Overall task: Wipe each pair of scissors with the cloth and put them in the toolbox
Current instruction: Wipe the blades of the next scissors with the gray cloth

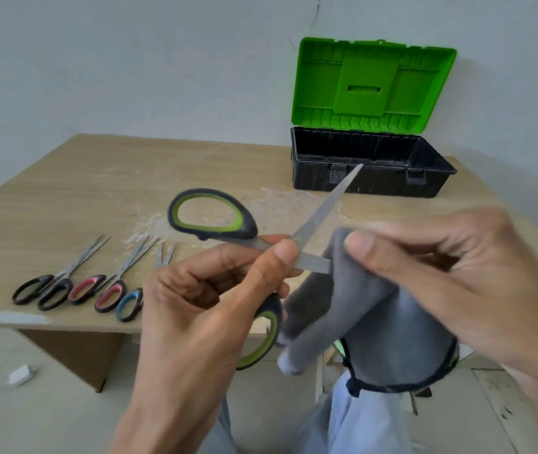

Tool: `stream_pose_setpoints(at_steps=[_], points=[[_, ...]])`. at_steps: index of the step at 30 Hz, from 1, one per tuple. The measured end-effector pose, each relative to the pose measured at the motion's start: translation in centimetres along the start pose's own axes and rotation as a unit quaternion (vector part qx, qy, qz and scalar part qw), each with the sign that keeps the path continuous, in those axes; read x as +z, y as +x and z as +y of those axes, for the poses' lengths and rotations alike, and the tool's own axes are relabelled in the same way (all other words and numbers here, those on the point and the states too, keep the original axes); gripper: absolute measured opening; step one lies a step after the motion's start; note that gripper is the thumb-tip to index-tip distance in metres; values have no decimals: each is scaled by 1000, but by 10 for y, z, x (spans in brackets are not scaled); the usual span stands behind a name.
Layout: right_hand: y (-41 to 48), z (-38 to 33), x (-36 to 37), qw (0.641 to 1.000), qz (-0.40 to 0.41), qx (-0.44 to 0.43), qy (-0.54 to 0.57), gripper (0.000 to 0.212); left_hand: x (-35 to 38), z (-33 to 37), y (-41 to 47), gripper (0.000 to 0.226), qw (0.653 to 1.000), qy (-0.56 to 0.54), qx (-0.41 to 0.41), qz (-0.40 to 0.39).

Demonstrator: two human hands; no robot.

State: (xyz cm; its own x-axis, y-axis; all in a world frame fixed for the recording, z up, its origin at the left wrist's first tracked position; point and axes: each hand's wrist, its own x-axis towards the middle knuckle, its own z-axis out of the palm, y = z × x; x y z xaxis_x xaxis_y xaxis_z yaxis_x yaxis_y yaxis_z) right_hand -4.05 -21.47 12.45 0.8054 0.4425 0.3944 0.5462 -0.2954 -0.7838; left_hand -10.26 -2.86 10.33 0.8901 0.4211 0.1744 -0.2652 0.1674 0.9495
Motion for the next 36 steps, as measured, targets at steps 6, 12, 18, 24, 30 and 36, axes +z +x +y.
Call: stream_pose_setpoints(at_steps=[6, 12, 18, 24, 30, 36], points=[[4, 3, -10, 993, -113, 46, -2, 15, -3, -5, 2, 16, 998, -36, -46, 10], [-1, 9, -7, 997, -32, 65, 26, 16, -1, -7, 2, 16, 1000, 2, -27, 0], [-3, 7, -4, 988, -98, 115, -10, 45, -4, -8, 1, 16, 998, -32, -38, 27], [-2, 14, -18, 982, -133, 131, -40, 69, -10, -8, 4, 14, 999, -17, -33, 22], [-3, 19, -16, 988, -124, 71, -65, 28, -9, -10, 3, 12, 1000, 14, -15, 7], [0, 21, -9, 992, -117, 45, 26, 7, -12, -6, 2, 12, 997, 70, 37, 2]])
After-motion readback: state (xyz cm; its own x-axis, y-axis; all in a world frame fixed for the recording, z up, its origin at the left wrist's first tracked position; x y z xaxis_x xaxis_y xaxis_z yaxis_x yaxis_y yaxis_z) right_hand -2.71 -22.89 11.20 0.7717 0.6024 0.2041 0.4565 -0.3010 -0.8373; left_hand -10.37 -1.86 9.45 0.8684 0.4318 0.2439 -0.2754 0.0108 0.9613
